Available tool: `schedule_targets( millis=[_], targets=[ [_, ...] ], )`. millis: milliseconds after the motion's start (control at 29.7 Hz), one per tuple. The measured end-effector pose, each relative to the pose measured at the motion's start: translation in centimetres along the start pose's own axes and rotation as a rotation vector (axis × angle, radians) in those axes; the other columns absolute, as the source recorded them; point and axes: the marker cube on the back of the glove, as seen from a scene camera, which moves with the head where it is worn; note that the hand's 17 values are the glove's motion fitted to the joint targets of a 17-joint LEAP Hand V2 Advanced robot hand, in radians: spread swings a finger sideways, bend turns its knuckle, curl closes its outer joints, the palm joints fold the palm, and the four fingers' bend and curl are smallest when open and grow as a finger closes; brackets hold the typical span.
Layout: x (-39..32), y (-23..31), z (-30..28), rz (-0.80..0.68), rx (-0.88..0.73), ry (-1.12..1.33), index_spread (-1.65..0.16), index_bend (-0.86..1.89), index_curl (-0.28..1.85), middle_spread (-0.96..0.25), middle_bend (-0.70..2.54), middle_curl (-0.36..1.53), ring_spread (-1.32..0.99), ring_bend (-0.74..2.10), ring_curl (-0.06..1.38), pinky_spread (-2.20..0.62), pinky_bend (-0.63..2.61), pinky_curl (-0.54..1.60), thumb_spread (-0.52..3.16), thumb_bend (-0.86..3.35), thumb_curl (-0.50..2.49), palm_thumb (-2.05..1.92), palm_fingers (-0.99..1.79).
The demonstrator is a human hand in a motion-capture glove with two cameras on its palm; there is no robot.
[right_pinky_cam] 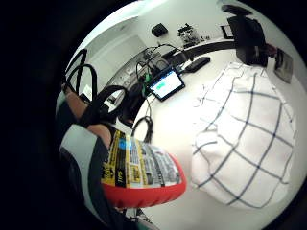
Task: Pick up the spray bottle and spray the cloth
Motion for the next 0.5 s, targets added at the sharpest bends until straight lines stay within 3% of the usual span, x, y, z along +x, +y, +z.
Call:
schedule_targets(
  millis=[505],
  targets=[
    [2.3, 1.6, 3.7, -0.024, -0.024, -0.104, -0.21, 0.13, 0.37, -0.1, 0.29, 0.44, -0.11, 0.53, 0.39, -0.04, 0.42, 0.37, 0.57, -0.03, 0.69, 0.97, 1.15]
  ],
)
